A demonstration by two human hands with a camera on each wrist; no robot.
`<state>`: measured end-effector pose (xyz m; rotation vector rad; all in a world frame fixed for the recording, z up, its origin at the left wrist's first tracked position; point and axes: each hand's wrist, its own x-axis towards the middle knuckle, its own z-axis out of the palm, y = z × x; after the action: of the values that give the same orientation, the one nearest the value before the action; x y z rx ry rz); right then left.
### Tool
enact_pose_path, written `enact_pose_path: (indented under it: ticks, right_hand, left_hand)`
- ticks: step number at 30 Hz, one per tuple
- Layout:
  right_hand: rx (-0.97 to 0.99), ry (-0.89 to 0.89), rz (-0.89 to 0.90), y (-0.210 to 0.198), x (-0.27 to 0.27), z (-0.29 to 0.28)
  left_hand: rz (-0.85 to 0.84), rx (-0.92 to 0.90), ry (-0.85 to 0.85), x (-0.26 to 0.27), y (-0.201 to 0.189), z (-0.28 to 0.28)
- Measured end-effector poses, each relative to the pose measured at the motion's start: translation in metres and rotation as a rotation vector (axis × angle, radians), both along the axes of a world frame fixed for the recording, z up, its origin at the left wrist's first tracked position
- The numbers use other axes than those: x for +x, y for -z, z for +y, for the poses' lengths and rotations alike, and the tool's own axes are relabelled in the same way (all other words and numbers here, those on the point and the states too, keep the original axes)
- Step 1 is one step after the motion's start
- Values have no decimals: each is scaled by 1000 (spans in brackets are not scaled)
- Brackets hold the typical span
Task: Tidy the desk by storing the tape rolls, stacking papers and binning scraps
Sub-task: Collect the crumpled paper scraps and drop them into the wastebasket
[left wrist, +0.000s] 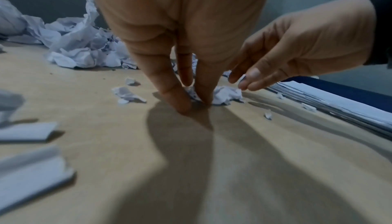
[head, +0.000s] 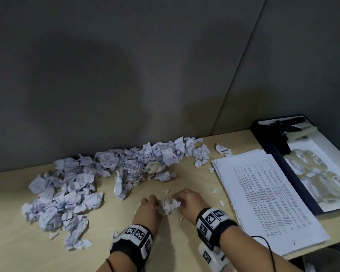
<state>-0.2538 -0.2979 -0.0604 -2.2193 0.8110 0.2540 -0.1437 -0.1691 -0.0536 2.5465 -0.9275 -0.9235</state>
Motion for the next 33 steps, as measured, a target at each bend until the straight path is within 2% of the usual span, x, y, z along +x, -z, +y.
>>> enact_pose_path:
  ticks: [2,3,6,8,9,11,13,15,17,19,27,30,33]
  right_hand:
    - [63,116,-100,-9,7,-21]
    - [28,166,-115,-15,9,-37]
    - [-207,383,-137,-30,16,-102]
    - [-325,556,-142,-34,22,-146]
    - [-331,629,-98,-35,26,-165]
    - [-218,728,7,-33,33,-191]
    - [-123,662,108,-28,45,-197]
    - [-137,497,168,-25,63,-184]
    - [-163,332,147,-20,82,-164]
    - [-108,246,58,-9,95,-147]
    - [-308,-153,117,-1,110,-100]
    - [-366,-217,100,0,102,-85]
    - [-305,-212,102,-5,95,-72]
  left_hand:
    - [-24,-64,-41,5,0,-5]
    - [-55,-97,-56,9,-3,-6]
    - [-247,-223,-98,29,-12,-2]
    - [-383,-234,-124,46,-14,1]
    - [-425,-209,-150,54,-14,3]
    - [-442,-174,-213,68,-11,4]
    - [-396,-146,-269,77,-10,2]
    - [-293,-145,-323,81,-6,-5]
    - [-243,-202,-344,81,-2,-16]
    - [-222,-217,-332,80,1,-27]
    - [-153,-118,-227,76,1,-54]
    - [-168,-104,-174,65,2,-50]
    - [-188,-92,-138,54,2,-48]
